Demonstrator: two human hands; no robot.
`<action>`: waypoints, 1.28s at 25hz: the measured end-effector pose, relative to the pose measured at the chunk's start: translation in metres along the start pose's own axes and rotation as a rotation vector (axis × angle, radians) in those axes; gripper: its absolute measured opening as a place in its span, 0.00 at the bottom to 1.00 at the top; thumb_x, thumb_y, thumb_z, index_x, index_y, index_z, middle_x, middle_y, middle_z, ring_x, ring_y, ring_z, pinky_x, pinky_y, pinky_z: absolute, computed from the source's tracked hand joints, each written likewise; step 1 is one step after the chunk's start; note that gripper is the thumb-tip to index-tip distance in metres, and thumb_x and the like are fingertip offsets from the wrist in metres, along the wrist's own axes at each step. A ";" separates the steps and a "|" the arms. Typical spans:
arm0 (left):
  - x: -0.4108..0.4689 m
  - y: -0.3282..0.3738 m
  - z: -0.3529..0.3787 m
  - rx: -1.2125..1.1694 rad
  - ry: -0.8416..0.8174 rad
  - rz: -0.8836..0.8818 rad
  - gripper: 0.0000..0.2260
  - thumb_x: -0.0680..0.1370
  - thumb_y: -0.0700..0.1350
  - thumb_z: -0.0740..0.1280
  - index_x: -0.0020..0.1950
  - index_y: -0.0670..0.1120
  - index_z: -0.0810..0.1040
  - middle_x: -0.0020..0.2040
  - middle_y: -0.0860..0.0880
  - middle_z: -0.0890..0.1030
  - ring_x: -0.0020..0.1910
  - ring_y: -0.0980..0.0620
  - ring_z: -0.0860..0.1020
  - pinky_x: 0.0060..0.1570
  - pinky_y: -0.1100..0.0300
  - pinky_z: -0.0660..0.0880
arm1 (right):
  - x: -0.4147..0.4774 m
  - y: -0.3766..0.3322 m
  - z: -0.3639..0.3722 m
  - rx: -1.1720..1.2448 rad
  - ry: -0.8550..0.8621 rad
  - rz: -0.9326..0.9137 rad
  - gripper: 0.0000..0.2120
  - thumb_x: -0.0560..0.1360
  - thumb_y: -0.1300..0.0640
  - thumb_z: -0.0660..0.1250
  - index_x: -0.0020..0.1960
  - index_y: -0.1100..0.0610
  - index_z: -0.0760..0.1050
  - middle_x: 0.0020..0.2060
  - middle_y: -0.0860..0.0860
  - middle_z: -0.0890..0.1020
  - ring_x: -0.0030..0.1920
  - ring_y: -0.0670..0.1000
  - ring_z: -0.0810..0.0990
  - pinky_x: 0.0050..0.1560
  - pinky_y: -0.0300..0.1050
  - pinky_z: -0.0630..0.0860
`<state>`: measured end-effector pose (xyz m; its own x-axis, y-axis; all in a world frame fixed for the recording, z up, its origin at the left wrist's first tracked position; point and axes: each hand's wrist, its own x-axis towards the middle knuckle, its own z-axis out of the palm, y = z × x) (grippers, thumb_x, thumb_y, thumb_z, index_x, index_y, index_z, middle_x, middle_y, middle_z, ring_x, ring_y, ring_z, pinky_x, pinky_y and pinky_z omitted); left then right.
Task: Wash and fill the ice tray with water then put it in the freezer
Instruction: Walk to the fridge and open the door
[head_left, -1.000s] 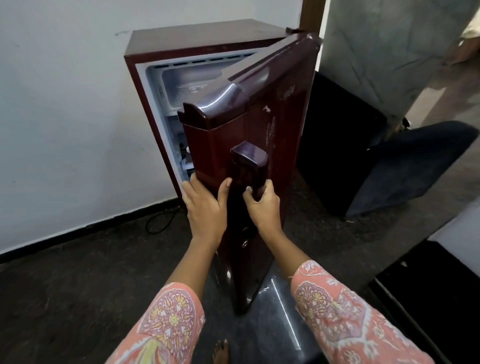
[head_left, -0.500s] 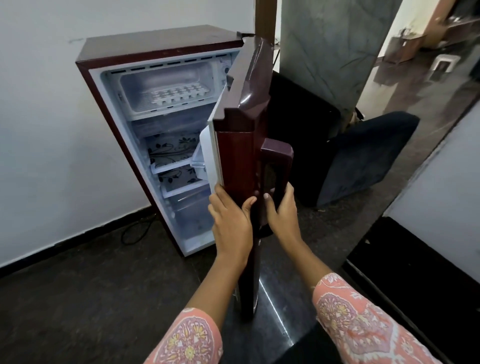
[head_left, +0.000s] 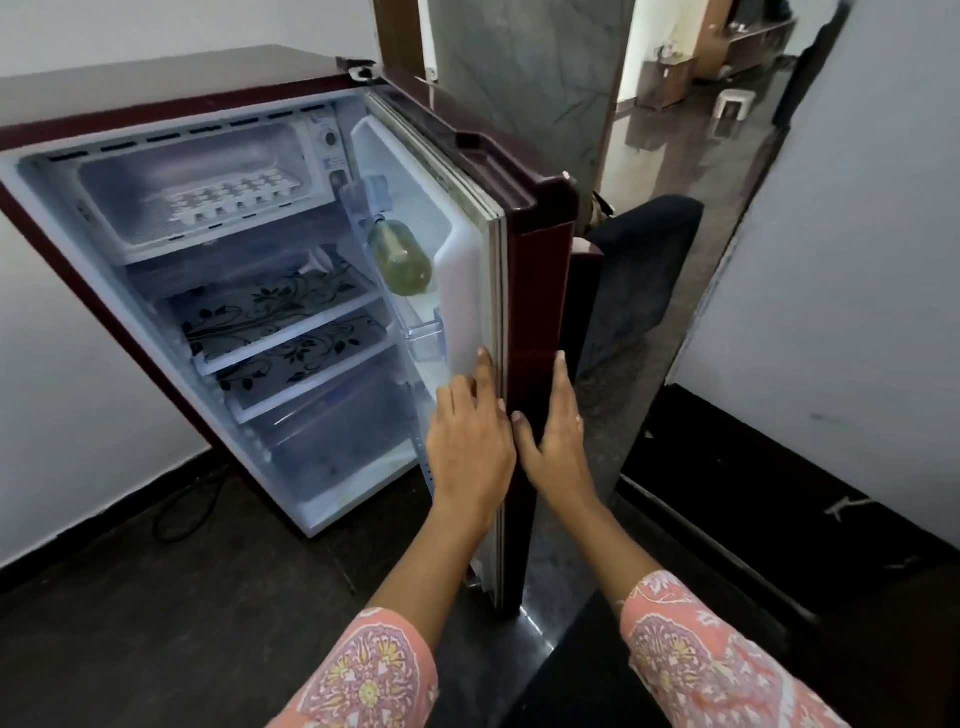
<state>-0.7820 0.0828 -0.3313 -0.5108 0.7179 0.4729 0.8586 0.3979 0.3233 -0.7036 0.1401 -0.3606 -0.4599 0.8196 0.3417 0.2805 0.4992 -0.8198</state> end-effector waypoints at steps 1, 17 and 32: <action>0.003 0.000 0.003 0.029 0.025 0.038 0.25 0.75 0.46 0.53 0.71 0.40 0.66 0.54 0.42 0.75 0.51 0.44 0.73 0.42 0.53 0.75 | 0.002 0.003 -0.005 -0.004 0.009 0.024 0.37 0.76 0.51 0.61 0.74 0.46 0.38 0.74 0.42 0.48 0.74 0.43 0.50 0.72 0.63 0.54; 0.051 0.011 0.031 0.235 0.081 0.158 0.40 0.70 0.41 0.67 0.76 0.39 0.49 0.77 0.41 0.52 0.77 0.47 0.48 0.73 0.53 0.33 | 0.031 0.032 -0.040 -0.260 -0.018 0.083 0.47 0.75 0.54 0.67 0.72 0.49 0.29 0.71 0.46 0.29 0.74 0.46 0.41 0.70 0.63 0.50; 0.061 0.022 0.042 0.161 0.054 0.286 0.32 0.76 0.54 0.54 0.77 0.41 0.52 0.77 0.42 0.55 0.76 0.46 0.54 0.72 0.49 0.50 | 0.055 0.047 -0.047 -0.187 0.022 0.160 0.47 0.75 0.45 0.65 0.69 0.46 0.26 0.70 0.43 0.27 0.71 0.43 0.37 0.72 0.63 0.49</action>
<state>-0.7931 0.1593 -0.3293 -0.2458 0.7838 0.5703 0.9613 0.2728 0.0393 -0.6763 0.2215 -0.3588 -0.3794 0.8973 0.2255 0.5001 0.4039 -0.7660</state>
